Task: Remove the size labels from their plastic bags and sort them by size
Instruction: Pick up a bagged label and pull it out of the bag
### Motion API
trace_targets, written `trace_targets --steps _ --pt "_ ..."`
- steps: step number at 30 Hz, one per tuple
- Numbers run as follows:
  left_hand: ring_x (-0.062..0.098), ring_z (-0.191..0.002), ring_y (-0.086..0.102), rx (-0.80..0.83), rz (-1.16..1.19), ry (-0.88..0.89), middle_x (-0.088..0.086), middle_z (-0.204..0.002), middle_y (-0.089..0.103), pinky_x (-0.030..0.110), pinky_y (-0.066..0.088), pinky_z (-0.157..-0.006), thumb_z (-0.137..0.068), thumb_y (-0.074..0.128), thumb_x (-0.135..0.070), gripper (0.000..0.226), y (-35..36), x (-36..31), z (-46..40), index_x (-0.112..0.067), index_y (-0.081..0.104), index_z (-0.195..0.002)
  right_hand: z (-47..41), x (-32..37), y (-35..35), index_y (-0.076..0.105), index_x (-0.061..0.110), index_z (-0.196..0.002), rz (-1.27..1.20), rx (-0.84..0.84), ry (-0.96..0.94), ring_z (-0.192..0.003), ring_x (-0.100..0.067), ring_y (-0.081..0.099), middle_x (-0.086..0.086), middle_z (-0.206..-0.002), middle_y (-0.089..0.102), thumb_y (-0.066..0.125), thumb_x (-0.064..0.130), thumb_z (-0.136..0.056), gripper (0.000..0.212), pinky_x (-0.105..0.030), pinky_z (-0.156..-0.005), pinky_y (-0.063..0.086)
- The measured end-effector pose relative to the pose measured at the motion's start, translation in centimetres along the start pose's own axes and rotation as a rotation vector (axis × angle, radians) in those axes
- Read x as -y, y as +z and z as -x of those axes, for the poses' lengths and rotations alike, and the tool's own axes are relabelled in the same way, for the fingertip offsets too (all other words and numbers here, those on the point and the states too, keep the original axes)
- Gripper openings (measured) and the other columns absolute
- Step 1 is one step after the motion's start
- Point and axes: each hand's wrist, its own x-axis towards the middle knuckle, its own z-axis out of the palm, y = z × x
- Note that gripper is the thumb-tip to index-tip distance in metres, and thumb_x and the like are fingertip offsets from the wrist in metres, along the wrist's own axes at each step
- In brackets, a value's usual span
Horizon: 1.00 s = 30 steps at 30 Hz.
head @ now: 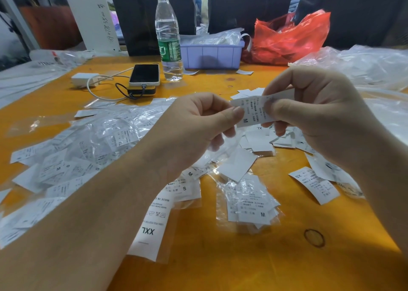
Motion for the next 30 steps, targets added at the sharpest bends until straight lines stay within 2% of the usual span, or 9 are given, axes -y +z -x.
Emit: trace_targets --steps 4,8,15,21,24,26,30 --pt "0.008 -0.054 0.055 0.017 -0.024 0.004 -0.005 -0.061 0.066 0.019 0.051 -0.054 -0.088 0.066 -0.024 0.013 0.0 0.08 -0.04 -0.011 0.068 -0.087 0.02 -0.03 0.01 0.065 0.021 -0.076 0.004 0.045 0.006 -0.064 -0.025 0.062 -0.001 -0.077 0.071 0.062 0.013 -0.08 0.01 -0.025 -0.052 0.053" --pt "0.007 -0.053 0.055 0.05 -0.054 0.004 -0.006 -0.06 0.066 0.017 0.05 -0.053 -0.088 0.066 -0.022 0.011 0.05 0.16 -0.03 -0.012 0.067 -0.086 0.05 -0.02 -0.06 0.066 0.019 -0.076 0.013 0.065 0.016 -0.061 -0.022 0.059 -0.006 -0.076 0.07 0.061 0.01 -0.079 0.01 -0.025 -0.052 0.052" --pt "0.006 -0.052 0.054 0.029 -0.08 0.019 -0.006 -0.059 0.066 0.017 0.05 -0.053 -0.088 0.066 -0.025 0.013 0.08 0.19 -0.08 -0.015 0.067 -0.08 0.11 0.14 -0.14 0.067 0.019 -0.075 0.028 0.087 0.031 -0.06 -0.019 0.06 -0.003 -0.074 0.069 0.059 0.011 -0.077 0.012 -0.023 -0.051 0.051" --pt "0.005 -0.051 0.055 0.005 -0.069 0.033 -0.006 -0.06 0.067 0.016 0.05 -0.053 -0.088 0.065 -0.027 0.013 0.04 0.15 -0.06 -0.014 0.069 -0.084 -0.01 0.03 -0.11 0.065 0.017 -0.076 0.045 0.019 0.04 -0.059 -0.016 0.06 -0.001 -0.073 0.07 0.058 0.01 -0.076 0.01 -0.025 -0.05 0.05" --pt "0.006 -0.052 0.055 -0.014 -0.086 0.052 -0.005 -0.06 0.067 0.016 0.05 -0.053 -0.089 0.066 -0.025 0.013 -0.02 0.26 -0.03 -0.014 0.069 -0.083 -0.2 -0.25 -0.35 0.064 0.022 -0.081 0.01 -0.12 0.073 -0.059 -0.013 0.06 0.004 -0.076 0.073 0.058 0.006 -0.078 0.018 -0.024 -0.051 0.051" --pt "0.004 -0.053 0.056 -0.015 -0.117 0.069 -0.007 -0.061 0.068 0.014 0.049 -0.053 -0.088 0.067 -0.027 0.014 0.01 0.33 0.02 -0.015 0.069 -0.083 -0.3 -0.34 -0.44 0.067 0.025 -0.083 -0.001 -0.174 0.1 -0.06 -0.018 0.06 0.001 -0.077 0.073 0.057 -0.002 -0.082 0.029 -0.024 -0.051 0.052" --pt "-0.001 -0.053 0.057 -0.007 -0.167 0.091 -0.01 -0.061 0.067 0.013 0.048 -0.053 -0.087 0.068 -0.031 0.014 0.17 0.39 0.09 -0.017 0.067 -0.087 -0.11 -0.17 0.0 0.075 0.019 -0.074 0.057 -0.052 0.094 -0.057 -0.019 0.058 -0.01 -0.069 0.069 0.055 -0.008 -0.083 0.035 -0.026 -0.051 0.05"
